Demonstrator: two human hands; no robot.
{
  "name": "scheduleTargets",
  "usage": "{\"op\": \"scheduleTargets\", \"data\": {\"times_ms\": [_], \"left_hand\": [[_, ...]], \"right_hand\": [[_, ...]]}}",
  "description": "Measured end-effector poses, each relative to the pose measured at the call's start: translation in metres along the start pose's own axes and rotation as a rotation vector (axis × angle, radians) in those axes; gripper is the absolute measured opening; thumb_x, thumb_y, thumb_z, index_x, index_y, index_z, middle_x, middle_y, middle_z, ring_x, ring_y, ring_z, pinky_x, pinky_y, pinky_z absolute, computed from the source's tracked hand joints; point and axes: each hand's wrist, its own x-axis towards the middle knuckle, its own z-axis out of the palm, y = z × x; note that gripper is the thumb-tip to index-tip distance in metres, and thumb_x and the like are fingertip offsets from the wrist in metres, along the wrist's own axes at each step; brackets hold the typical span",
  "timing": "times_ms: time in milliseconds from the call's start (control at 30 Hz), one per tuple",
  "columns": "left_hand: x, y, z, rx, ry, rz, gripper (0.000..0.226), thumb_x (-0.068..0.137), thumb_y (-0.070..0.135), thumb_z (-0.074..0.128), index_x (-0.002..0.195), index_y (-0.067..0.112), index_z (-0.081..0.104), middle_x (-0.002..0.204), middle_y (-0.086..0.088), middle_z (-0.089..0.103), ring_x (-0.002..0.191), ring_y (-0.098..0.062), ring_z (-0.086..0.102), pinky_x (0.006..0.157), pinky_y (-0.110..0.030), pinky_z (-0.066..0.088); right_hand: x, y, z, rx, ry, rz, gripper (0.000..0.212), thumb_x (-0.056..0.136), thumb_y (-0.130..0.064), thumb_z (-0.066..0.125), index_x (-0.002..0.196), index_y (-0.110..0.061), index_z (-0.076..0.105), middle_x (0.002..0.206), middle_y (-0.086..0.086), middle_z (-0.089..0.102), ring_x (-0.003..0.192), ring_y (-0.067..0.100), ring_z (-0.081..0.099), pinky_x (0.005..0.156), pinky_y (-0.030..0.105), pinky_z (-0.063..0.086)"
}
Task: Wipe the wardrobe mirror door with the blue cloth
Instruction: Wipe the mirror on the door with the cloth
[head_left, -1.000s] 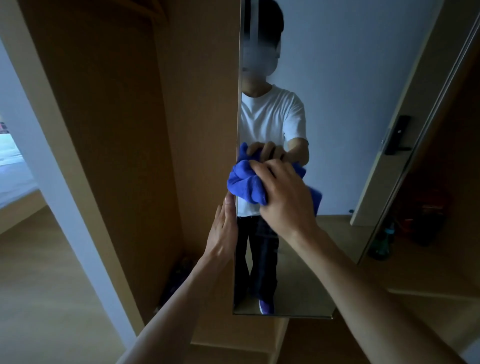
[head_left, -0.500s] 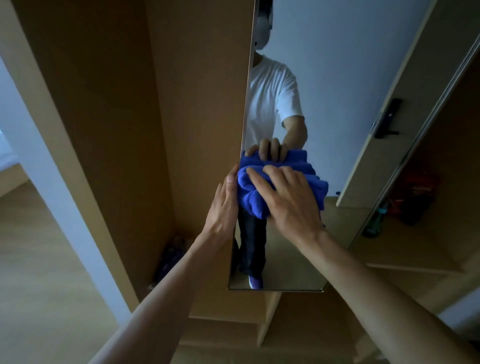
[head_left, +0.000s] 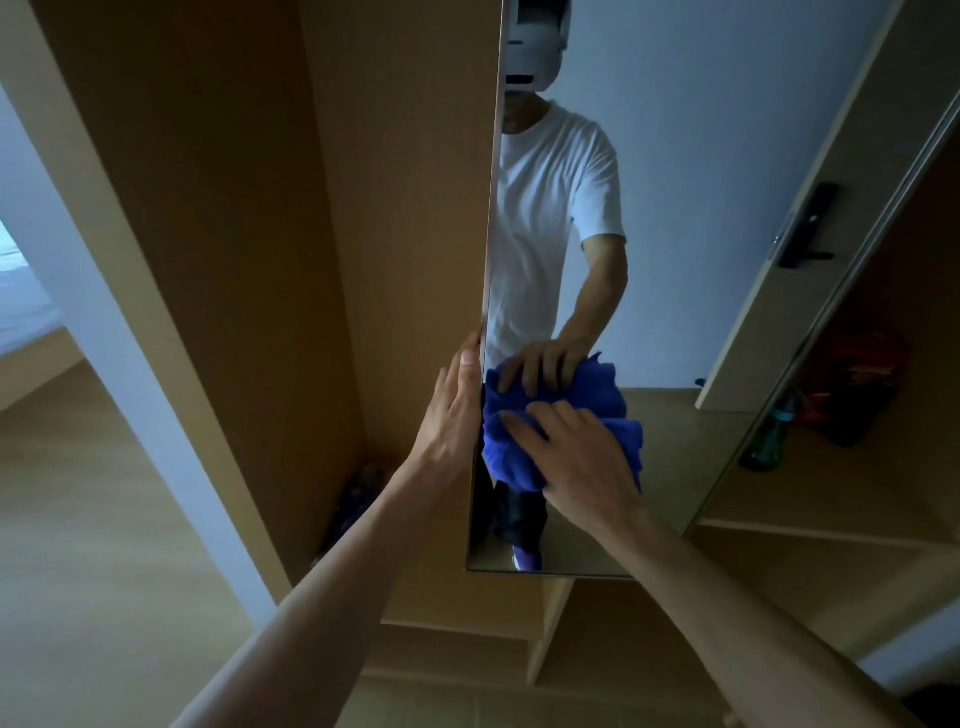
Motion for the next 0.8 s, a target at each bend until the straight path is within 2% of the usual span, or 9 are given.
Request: {"op": "scheduleTargets", "data": {"times_ms": [167, 300, 367, 433, 467, 533, 633, 800], "left_hand": [[0.002, 0.006, -0.003, -0.033, -0.005, -0.059, 0.06, 0.107, 0.058, 0.012, 0.159, 0.034, 0.031, 0.16, -0.001, 0.041, 0.146, -0.023, 0.04, 0.121, -0.052, 0.032], [0.001, 0.014, -0.006, -0.053, -0.016, -0.107, 0.07, 0.098, 0.073, 0.015, 0.15, 0.036, 0.044, 0.15, 0.001, 0.054, 0.137, -0.024, 0.051, 0.117, -0.052, 0.037], [0.0, 0.016, -0.008, -0.057, -0.021, -0.117, 0.074, 0.093, 0.078, 0.016, 0.149, 0.04, 0.045, 0.149, 0.002, 0.054, 0.137, -0.024, 0.052, 0.117, -0.052, 0.037], [-0.001, 0.018, -0.009, -0.051, -0.02, -0.11, 0.059, 0.092, 0.079, 0.016, 0.135, 0.057, 0.05, 0.143, 0.005, 0.058, 0.132, -0.022, 0.055, 0.115, -0.052, 0.04], [-0.001, 0.018, -0.009, -0.042, -0.022, -0.114, 0.046, 0.092, 0.079, 0.016, 0.121, 0.069, 0.05, 0.139, 0.007, 0.06, 0.129, -0.021, 0.057, 0.114, -0.052, 0.041], [-0.001, 0.017, -0.01, -0.03, -0.02, -0.113, 0.033, 0.094, 0.077, 0.016, 0.098, 0.08, 0.048, 0.13, 0.012, 0.062, 0.125, -0.02, 0.059, 0.112, -0.051, 0.043], [-0.002, 0.02, -0.01, -0.016, -0.001, -0.114, 0.033, 0.102, 0.068, 0.017, 0.099, 0.072, 0.05, 0.123, 0.015, 0.062, 0.122, -0.018, 0.06, 0.112, -0.05, 0.043], [0.0, 0.019, -0.007, -0.019, 0.01, -0.13, 0.033, 0.107, 0.058, 0.02, 0.104, 0.048, 0.052, 0.115, 0.009, 0.063, 0.117, -0.026, 0.062, 0.108, -0.052, 0.045]], "right_hand": [[0.028, 0.04, -0.06, 0.062, 0.187, 0.088, 0.063, 0.073, -0.002, 0.072, 0.135, -0.01, 0.058, 0.112, 0.012, 0.061, 0.091, 0.032, 0.054, 0.071, 0.044, 0.045], [0.057, 0.065, -0.109, 0.045, 0.278, 0.082, 0.054, 0.081, -0.006, 0.047, 0.133, -0.008, 0.059, 0.108, 0.015, 0.062, 0.092, 0.038, 0.055, 0.079, 0.051, 0.045], [0.066, 0.07, -0.124, 0.014, 0.322, 0.083, 0.054, 0.08, -0.006, 0.045, 0.132, -0.008, 0.059, 0.106, 0.015, 0.062, 0.093, 0.038, 0.055, 0.077, 0.052, 0.045], [0.071, 0.068, -0.13, -0.012, 0.342, 0.079, 0.054, 0.078, -0.003, 0.049, 0.131, -0.009, 0.06, 0.105, 0.014, 0.062, 0.092, 0.038, 0.054, 0.075, 0.051, 0.045], [0.072, 0.066, -0.13, -0.02, 0.348, 0.067, 0.054, 0.079, -0.002, 0.05, 0.131, -0.009, 0.06, 0.105, 0.014, 0.062, 0.091, 0.037, 0.054, 0.074, 0.05, 0.045], [0.07, 0.062, -0.124, -0.026, 0.355, 0.055, 0.051, 0.082, -0.005, 0.047, 0.131, -0.009, 0.06, 0.105, 0.014, 0.062, 0.089, 0.036, 0.053, 0.074, 0.049, 0.043], [0.066, 0.057, -0.11, -0.013, 0.369, 0.051, 0.049, 0.085, -0.012, 0.046, 0.132, -0.012, 0.059, 0.108, 0.011, 0.061, 0.09, 0.034, 0.052, 0.074, 0.046, 0.042], [0.049, 0.046, -0.062, -0.016, 0.302, -0.055, 0.049, 0.085, -0.017, 0.063, 0.134, -0.014, 0.054, 0.115, 0.007, 0.058, 0.094, 0.029, 0.049, 0.077, 0.041, 0.039]]}}
